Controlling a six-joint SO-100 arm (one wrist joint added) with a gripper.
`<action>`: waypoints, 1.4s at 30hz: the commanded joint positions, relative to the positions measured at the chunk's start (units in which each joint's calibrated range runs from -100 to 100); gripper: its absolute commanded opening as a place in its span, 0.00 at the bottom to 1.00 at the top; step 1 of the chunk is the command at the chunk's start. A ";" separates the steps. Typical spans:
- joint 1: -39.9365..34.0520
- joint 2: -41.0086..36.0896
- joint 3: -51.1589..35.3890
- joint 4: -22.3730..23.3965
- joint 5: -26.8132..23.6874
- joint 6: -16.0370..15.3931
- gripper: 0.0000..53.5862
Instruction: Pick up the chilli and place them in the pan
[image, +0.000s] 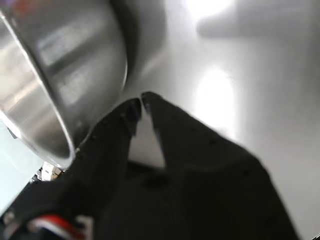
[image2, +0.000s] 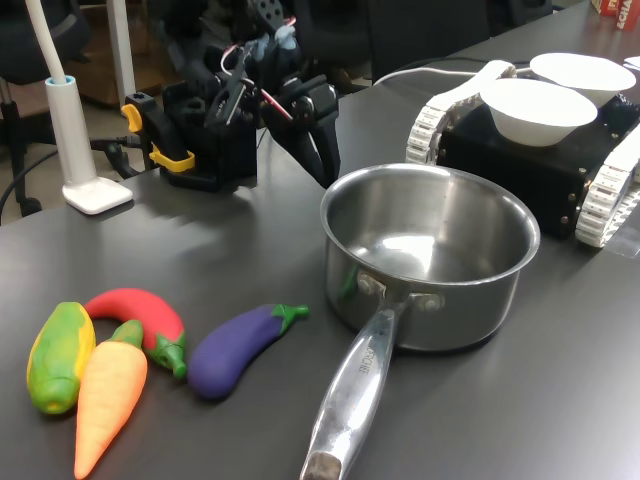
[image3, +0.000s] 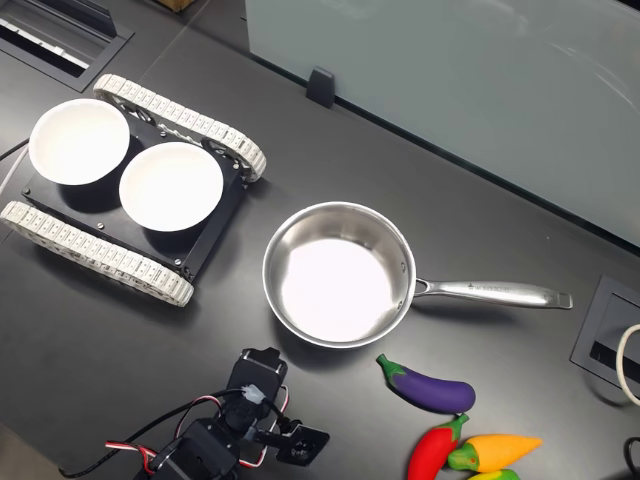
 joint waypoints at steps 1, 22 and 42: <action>4.34 1.83 -6.45 -0.56 1.07 -0.80 0.00; 11.22 10.68 -37.53 7.12 0.44 -0.80 0.00; 19.25 23.59 -62.88 12.58 1.17 -0.80 0.02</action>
